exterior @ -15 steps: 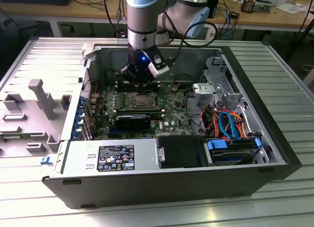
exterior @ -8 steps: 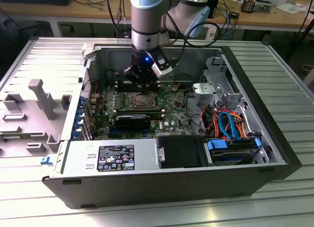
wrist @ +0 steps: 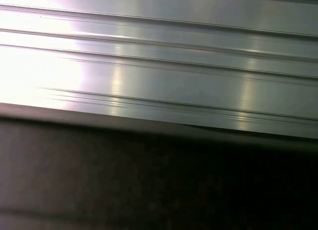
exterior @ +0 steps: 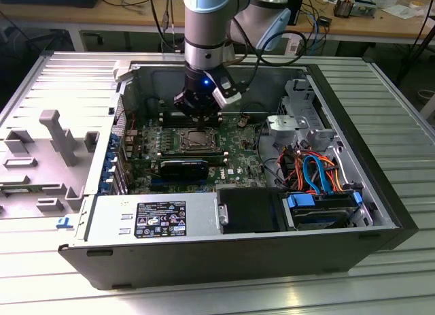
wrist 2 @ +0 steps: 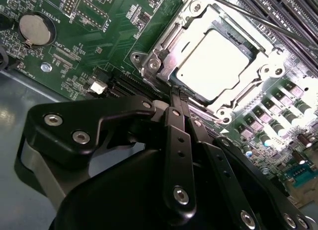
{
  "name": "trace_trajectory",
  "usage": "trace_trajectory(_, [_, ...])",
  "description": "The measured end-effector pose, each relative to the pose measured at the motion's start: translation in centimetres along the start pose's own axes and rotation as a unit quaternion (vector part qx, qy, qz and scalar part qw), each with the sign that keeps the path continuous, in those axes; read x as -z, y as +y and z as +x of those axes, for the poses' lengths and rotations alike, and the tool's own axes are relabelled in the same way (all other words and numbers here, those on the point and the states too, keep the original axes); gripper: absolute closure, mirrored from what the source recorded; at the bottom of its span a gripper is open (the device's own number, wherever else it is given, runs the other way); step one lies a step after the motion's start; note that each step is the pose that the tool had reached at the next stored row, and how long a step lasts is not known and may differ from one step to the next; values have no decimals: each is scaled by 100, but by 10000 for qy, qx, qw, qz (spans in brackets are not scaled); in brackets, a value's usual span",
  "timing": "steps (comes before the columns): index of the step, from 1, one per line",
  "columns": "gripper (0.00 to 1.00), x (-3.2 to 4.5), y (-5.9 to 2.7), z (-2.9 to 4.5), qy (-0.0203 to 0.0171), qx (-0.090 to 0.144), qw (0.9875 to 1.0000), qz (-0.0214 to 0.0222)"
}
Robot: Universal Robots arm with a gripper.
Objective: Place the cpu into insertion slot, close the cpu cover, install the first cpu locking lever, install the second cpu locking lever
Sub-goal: 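Install the first cpu locking lever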
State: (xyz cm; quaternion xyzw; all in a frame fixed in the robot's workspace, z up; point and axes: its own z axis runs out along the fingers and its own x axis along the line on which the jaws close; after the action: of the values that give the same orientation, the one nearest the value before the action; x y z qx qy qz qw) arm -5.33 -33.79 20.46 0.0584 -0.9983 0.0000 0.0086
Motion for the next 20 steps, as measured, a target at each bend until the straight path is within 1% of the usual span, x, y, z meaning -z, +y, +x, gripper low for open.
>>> trace_trajectory(9, [89, -7, -10, -45, 0, 0, 10000, -1])
trace_trajectory(20, [89, -20, -20, -134, 1, -1, 10000, 0])
